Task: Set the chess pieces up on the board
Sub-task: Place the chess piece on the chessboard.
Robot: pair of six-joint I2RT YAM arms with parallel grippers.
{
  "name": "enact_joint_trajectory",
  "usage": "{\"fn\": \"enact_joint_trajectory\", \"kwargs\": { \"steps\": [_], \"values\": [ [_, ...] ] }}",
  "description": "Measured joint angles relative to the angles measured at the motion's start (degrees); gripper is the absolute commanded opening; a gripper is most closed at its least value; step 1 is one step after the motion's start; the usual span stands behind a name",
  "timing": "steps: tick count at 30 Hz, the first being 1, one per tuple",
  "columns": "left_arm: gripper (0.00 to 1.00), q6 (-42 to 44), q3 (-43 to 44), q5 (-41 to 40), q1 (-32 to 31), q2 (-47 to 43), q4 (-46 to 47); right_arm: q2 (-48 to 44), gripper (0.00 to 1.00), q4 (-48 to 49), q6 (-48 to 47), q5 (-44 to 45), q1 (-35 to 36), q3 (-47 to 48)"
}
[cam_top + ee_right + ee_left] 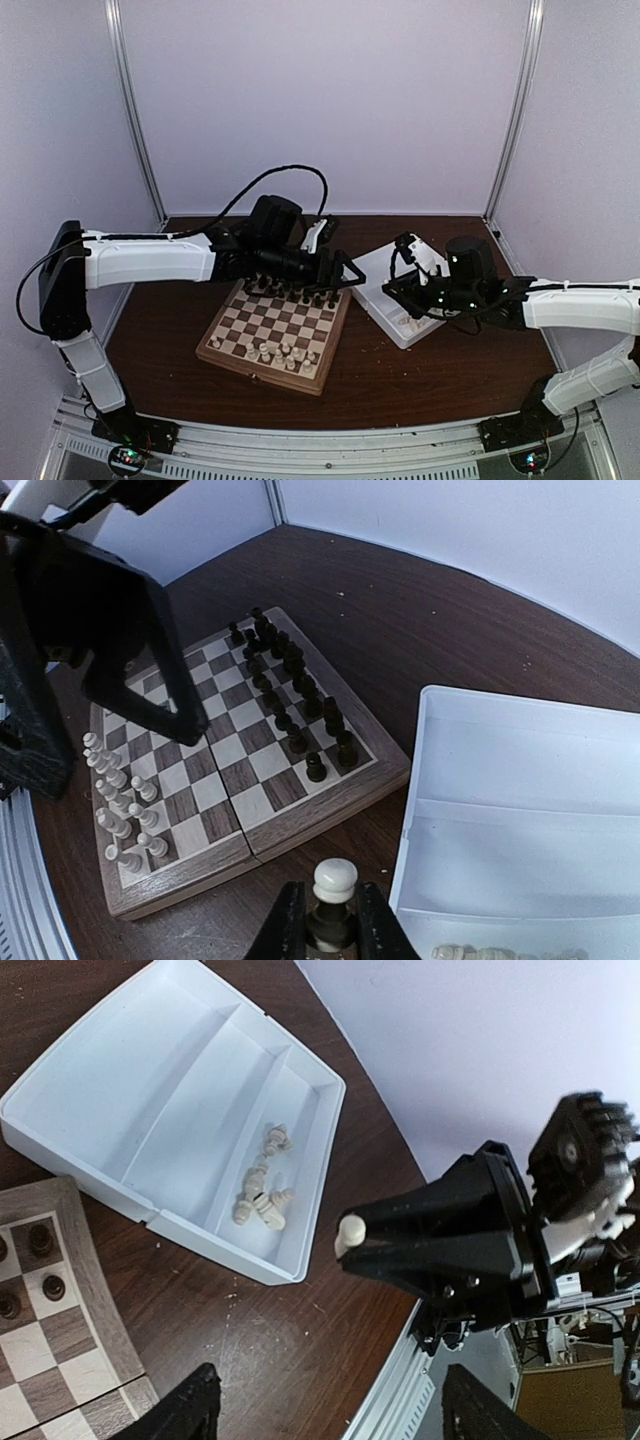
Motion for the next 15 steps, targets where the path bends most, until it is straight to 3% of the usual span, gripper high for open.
{"fn": "enact_joint_trajectory", "kwargs": {
  "steps": [8,15],
  "values": [
    [0.49,-1.7,5.9,3.3,0.0,5.8,0.1,-0.7,0.08,-0.3,-3.9,-0.1,3.1,-0.1],
    [0.51,-3.5,9.6,6.0,0.1,10.1,0.6,-0.7,0.06,-1.3,-5.6,0.6,4.2,-0.1]
  ]
}}
